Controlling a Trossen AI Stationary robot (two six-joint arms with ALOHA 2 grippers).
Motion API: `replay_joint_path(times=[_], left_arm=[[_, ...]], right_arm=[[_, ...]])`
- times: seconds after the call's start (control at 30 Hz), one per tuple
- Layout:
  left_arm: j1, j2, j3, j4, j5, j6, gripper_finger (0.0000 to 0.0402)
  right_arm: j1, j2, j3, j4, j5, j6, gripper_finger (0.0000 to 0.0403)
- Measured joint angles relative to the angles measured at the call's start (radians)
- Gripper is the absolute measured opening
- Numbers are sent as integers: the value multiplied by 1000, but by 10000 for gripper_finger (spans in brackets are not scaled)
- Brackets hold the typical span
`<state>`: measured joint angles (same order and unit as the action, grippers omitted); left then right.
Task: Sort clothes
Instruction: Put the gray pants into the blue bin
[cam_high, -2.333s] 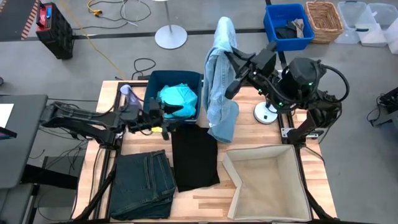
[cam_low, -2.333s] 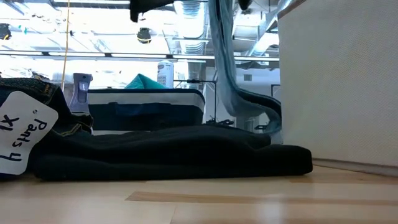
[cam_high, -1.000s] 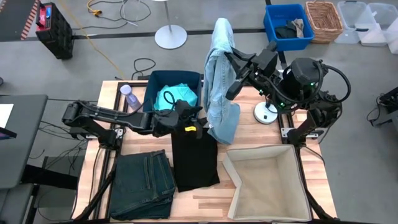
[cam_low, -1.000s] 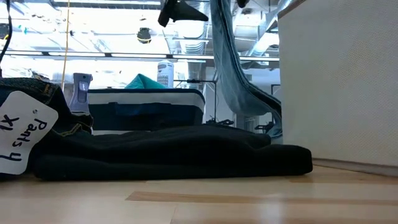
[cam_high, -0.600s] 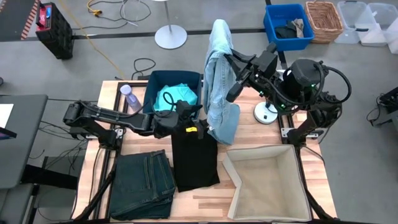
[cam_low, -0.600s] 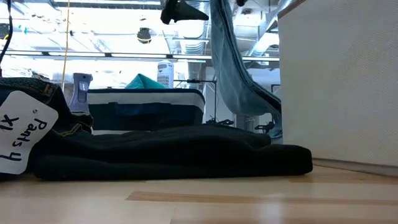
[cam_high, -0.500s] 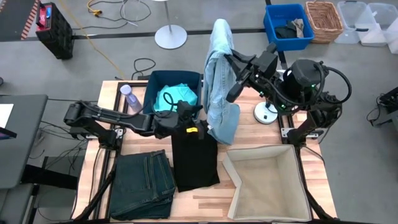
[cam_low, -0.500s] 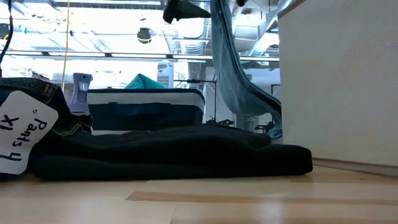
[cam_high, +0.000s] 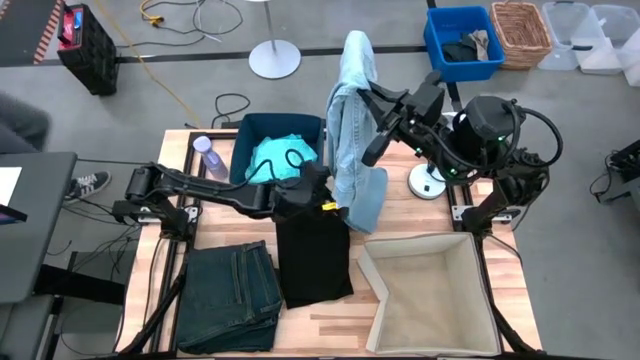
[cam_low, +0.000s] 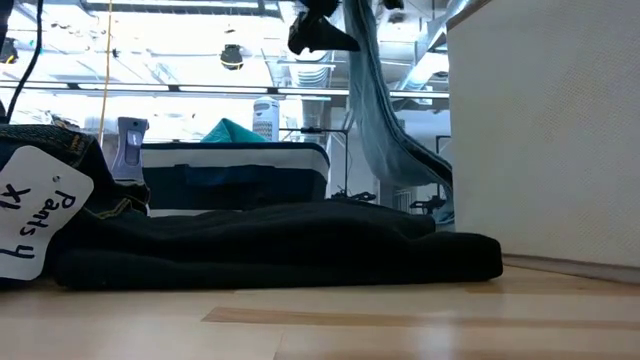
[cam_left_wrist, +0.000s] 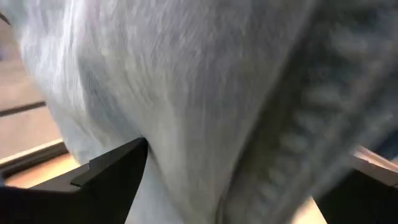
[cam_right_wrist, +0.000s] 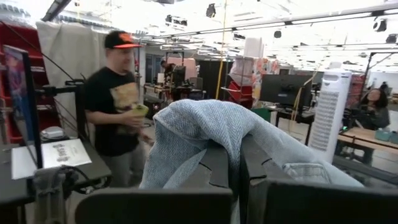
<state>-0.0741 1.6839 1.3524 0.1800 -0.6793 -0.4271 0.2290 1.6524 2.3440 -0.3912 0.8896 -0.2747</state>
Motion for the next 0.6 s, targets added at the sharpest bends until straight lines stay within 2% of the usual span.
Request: replay_joint_path(times=[0.13,0.23,0.37,0.53,0.6], left_arm=[[24,0,27,-98,-39,-2,360],[41,0,39,-150,-82,0,309],[55,0,65,-195,-85,1,211],[53,-8,116,-303,-89,45,54],[47,-21,138,-323,-101,66,16]], right_arm=[[16,0,0,4,-1,8,0],[29,0,0,1,-2,4,0],[43,0,0,0,-2,2,0],[90,-1,0,-23,-2,-19,0],[116,-3,0,-59,-2,-11,0]])
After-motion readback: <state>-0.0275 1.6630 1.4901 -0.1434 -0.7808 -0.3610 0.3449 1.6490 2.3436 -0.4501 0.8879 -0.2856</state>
